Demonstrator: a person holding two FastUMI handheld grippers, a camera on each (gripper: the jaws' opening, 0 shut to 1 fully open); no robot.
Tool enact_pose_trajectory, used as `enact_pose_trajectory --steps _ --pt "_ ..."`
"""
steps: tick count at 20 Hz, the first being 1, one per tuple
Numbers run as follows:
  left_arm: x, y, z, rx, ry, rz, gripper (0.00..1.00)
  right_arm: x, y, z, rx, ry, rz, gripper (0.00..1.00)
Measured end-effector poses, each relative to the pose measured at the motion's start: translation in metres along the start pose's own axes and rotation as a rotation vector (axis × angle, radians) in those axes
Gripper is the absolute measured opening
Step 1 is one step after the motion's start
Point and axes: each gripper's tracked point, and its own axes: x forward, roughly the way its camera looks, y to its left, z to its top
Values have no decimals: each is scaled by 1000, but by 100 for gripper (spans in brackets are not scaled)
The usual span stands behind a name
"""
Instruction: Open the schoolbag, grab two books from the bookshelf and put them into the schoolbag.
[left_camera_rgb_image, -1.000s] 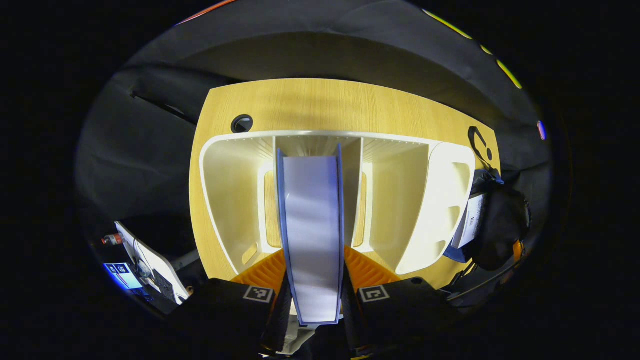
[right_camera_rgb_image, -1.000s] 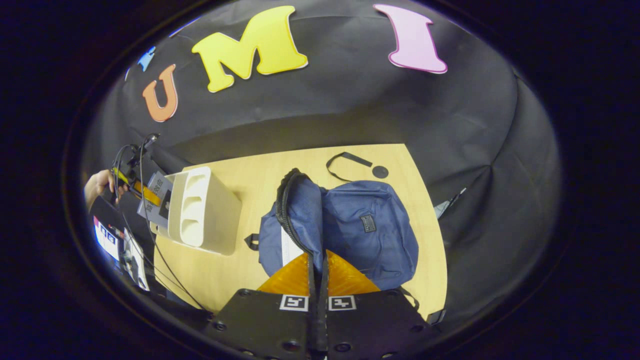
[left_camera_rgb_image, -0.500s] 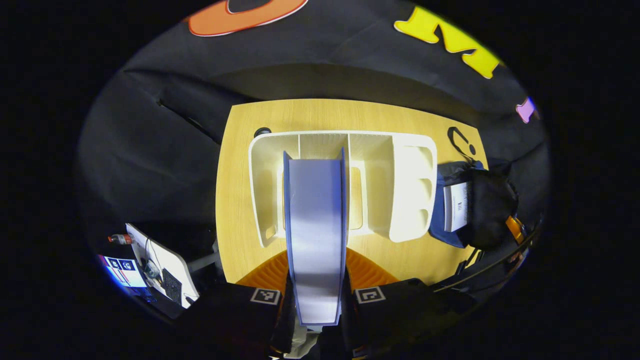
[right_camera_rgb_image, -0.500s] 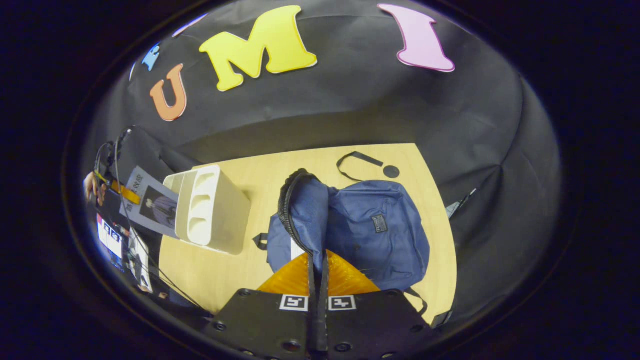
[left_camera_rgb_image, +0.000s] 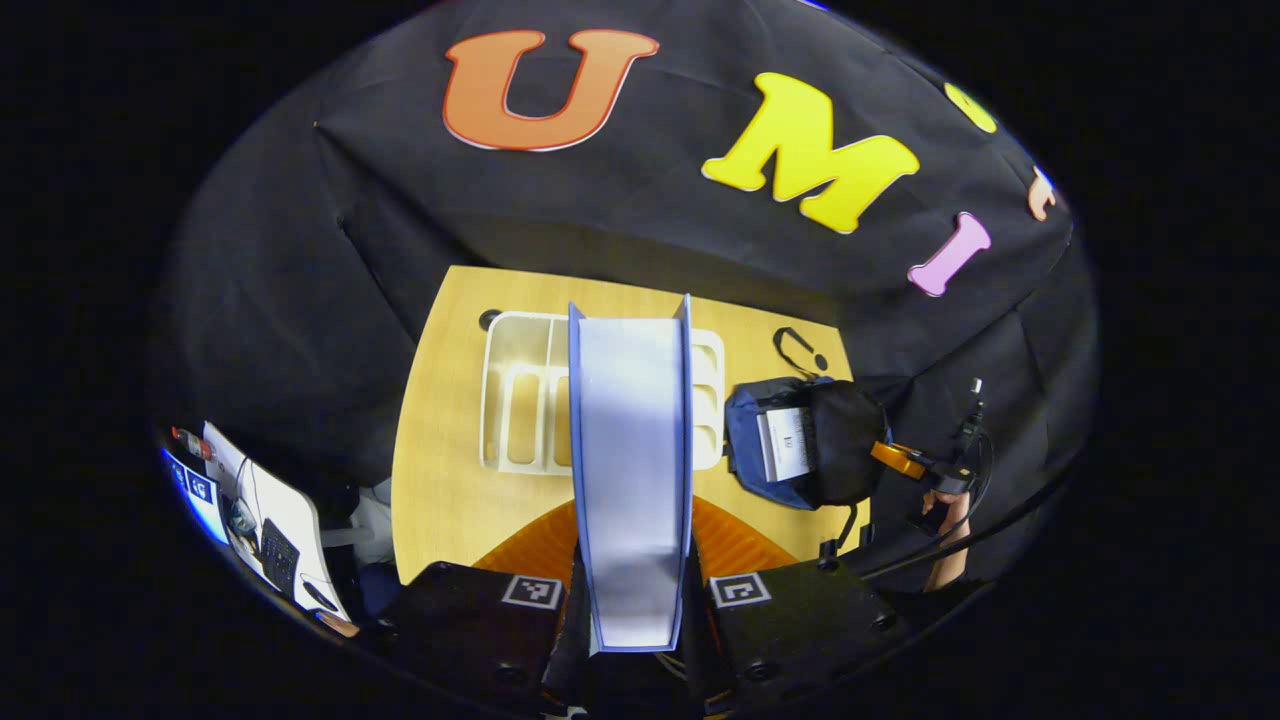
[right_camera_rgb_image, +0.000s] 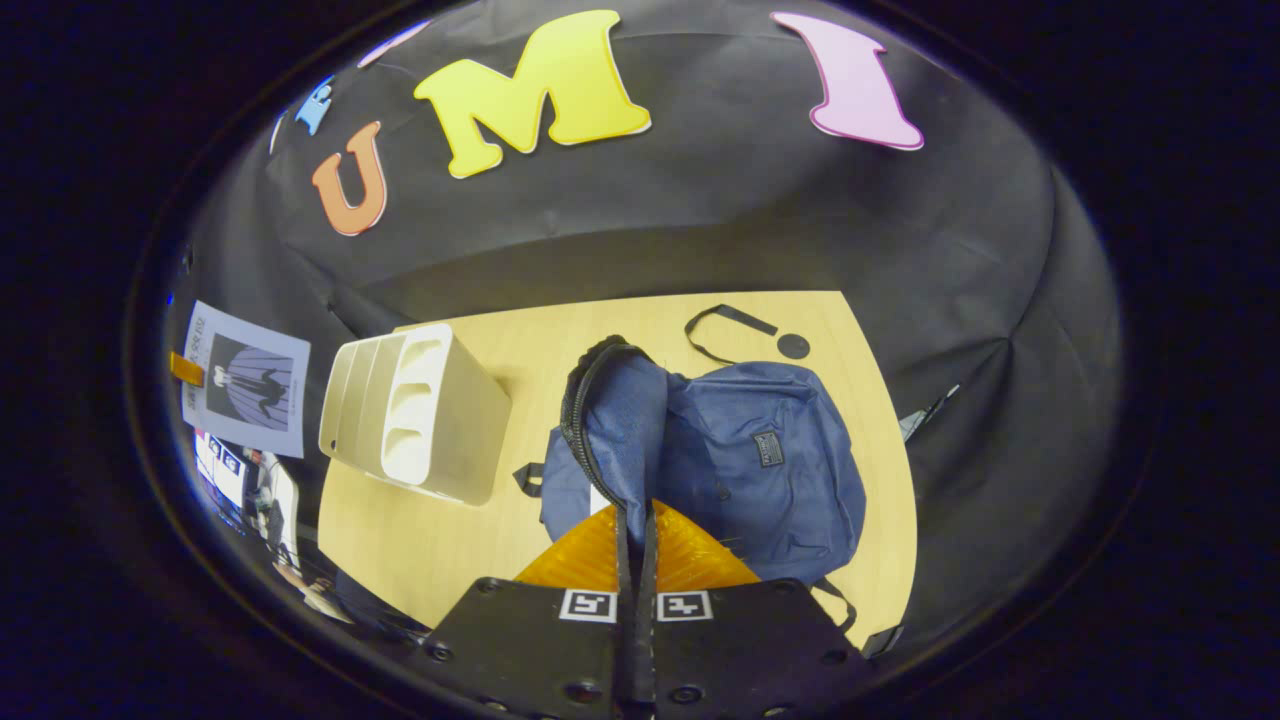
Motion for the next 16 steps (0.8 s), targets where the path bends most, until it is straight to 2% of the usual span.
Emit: enact_pose_trajectory --steps 4,8,10,11,15,16 --pt "13 -49 5 -2 -22 -136 40 -2 -6 1 11 -5 -3 0" --pt "53 -113 2 -20 25 -292 40 -6 -14 3 15 -12 -4 0" --pt "75 -138 -1 -4 43 -340 43 -8 -18 6 18 -18 -1 0" --pt "86 -149 -3 -4 55 -359 40 -12 -20 8 21 -24 3 0" --pt "163 -198 -32 -66 140 -439 40 -20 -36 14 43 -45 7 0" --pt "176 -208 -38 -81 152 -453 40 -22 -39 14 55 -44 11 3"
